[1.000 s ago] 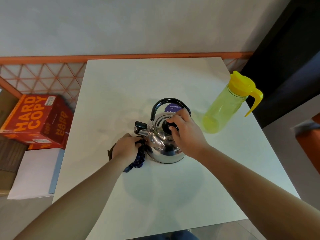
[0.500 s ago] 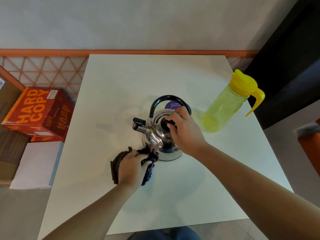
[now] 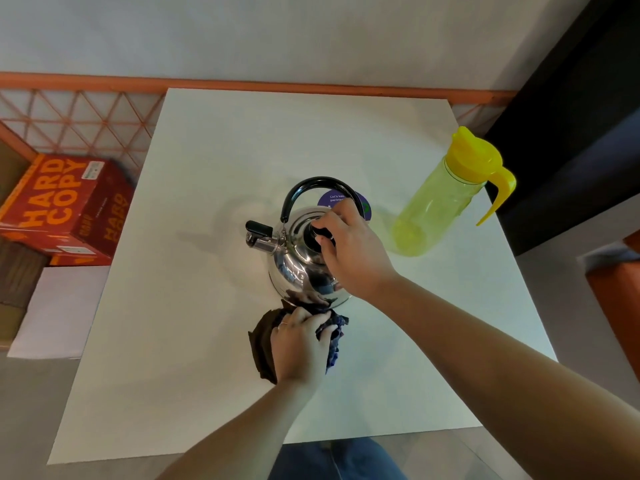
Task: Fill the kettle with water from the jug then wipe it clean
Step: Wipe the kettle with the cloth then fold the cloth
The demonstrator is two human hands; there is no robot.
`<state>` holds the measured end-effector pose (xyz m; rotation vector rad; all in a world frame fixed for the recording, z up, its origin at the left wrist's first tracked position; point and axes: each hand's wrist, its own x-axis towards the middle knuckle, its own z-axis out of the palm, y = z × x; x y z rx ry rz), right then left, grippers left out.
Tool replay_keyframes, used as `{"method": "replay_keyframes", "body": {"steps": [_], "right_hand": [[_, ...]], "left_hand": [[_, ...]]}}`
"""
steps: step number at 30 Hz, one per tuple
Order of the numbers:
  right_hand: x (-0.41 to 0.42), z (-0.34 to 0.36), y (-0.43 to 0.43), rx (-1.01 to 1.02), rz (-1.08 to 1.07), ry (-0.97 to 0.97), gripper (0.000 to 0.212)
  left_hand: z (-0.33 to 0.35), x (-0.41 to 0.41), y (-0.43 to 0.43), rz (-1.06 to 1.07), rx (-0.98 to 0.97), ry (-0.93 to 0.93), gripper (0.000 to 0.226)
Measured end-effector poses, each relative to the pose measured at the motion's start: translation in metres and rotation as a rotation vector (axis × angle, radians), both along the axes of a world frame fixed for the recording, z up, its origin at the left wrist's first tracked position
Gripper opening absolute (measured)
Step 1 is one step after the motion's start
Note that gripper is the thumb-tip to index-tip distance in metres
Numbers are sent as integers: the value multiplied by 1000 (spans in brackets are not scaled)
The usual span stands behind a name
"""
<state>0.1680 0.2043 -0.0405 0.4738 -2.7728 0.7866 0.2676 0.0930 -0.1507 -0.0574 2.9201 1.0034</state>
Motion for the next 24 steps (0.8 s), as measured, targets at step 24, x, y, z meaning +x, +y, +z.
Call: {"method": "replay_keyframes", "body": {"steps": [24], "right_hand": [[-1, 0, 4, -15, 49, 3, 21]], "left_hand": [[36, -39, -48, 53, 207, 305, 21]]}}
